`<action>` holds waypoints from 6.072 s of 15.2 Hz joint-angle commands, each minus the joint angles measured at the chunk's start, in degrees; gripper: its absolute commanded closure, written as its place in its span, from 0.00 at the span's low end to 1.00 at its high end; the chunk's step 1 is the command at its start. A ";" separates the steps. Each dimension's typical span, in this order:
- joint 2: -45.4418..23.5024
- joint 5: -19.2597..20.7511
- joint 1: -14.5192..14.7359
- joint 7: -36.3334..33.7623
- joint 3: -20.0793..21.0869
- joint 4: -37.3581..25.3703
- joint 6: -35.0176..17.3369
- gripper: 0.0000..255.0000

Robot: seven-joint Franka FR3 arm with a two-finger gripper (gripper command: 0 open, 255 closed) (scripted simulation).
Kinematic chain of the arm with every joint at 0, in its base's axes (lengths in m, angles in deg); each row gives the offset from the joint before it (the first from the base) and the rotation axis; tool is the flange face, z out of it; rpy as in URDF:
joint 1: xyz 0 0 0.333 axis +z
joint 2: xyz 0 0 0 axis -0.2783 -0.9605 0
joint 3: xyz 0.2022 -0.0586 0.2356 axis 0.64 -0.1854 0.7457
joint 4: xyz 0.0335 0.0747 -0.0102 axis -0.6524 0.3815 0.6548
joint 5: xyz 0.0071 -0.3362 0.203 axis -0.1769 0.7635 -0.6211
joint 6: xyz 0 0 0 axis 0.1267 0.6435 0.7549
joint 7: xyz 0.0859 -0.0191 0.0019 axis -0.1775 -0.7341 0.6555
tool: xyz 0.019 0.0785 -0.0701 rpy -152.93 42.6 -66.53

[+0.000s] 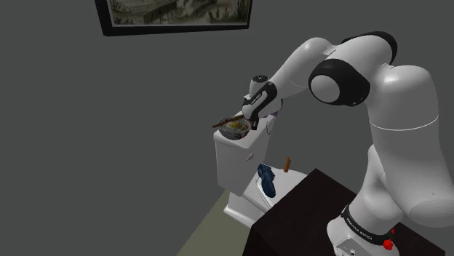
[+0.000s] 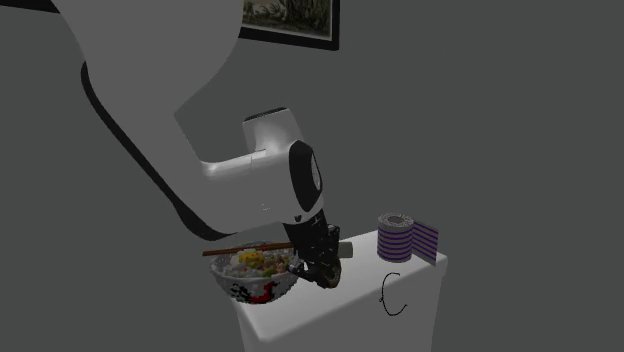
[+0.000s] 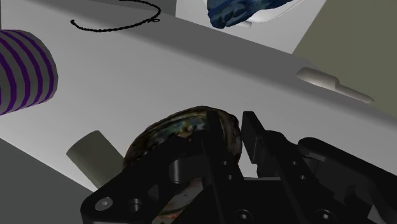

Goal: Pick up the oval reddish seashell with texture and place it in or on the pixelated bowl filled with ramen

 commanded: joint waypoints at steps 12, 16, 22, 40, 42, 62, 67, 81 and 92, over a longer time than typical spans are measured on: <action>3.26 2.57 2.99 -0.89 -3.61 -0.06 3.36 1.00; 5.38 4.39 4.94 -1.53 -5.98 -0.37 5.70 1.00; 8.51 7.23 7.82 -2.56 -9.40 -1.22 9.35 1.00; 17.23 15.97 16.85 -7.11 -17.66 -5.71 20.81 1.00; 18.33 17.71 20.40 -10.55 -18.44 -5.41 22.03 1.00; 13.46 15.16 25.29 -19.44 -13.74 -1.86 18.05 1.00; 12.14 13.96 24.20 -19.03 -12.58 -1.27 16.45 1.00; -7.40 0.02 8.20 -27.41 -4.38 -29.61 44.88 0.00; -7.40 0.02 8.20 -27.41 -4.38 -29.62 44.89 1.00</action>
